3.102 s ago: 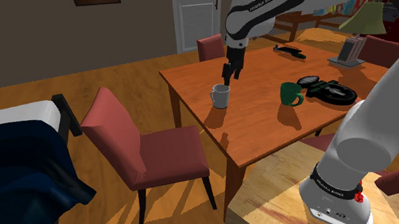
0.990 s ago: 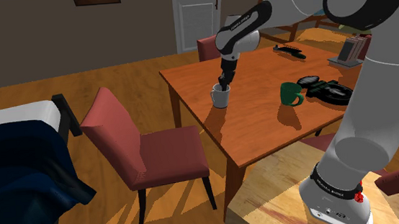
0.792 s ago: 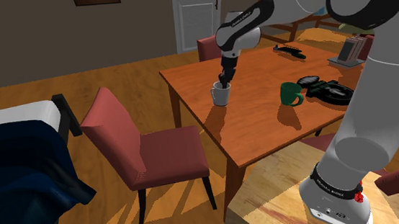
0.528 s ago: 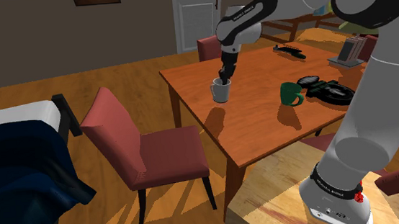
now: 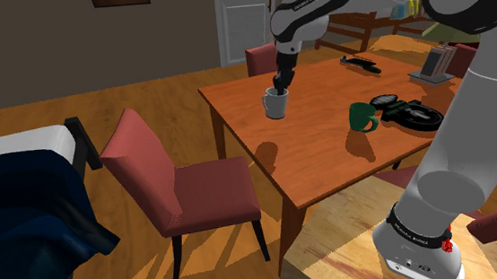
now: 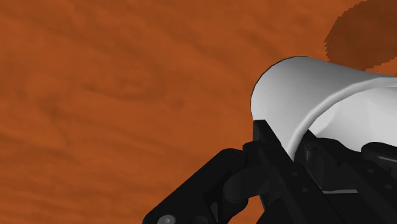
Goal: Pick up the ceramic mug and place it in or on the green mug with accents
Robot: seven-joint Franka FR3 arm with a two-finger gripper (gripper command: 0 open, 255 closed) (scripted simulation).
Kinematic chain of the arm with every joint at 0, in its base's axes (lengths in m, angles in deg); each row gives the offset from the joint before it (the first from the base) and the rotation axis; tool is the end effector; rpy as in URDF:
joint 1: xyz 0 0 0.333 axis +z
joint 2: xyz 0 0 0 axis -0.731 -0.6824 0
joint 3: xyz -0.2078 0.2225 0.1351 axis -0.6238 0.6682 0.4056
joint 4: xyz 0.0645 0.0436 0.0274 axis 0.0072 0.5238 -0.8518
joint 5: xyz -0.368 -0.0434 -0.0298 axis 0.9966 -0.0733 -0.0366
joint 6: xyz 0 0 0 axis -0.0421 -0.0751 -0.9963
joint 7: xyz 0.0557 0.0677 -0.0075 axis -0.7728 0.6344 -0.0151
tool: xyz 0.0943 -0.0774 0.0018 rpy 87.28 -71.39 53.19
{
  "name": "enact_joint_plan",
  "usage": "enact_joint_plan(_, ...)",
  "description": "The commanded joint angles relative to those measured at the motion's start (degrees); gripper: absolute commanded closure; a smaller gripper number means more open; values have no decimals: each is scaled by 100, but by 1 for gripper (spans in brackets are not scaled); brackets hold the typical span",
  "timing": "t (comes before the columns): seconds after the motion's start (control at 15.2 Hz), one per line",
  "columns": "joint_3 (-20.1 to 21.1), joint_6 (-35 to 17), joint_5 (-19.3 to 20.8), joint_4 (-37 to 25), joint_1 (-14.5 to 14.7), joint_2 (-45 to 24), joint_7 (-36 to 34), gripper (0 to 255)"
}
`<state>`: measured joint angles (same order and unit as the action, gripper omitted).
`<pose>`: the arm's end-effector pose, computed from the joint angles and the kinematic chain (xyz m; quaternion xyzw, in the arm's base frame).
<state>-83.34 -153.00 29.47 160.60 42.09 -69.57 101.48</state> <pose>0.5228 -0.1748 0.4469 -0.9988 -0.0239 -0.0201 0.0381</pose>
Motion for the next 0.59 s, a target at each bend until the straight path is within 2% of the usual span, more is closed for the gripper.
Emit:
enact_joint_plan(0.0, 2, 145, 26, -89, 6, 59, -34, 255)
enact_joint_plan(0.53, 0, 732, 91, -541, 8, 202, -115, 255)
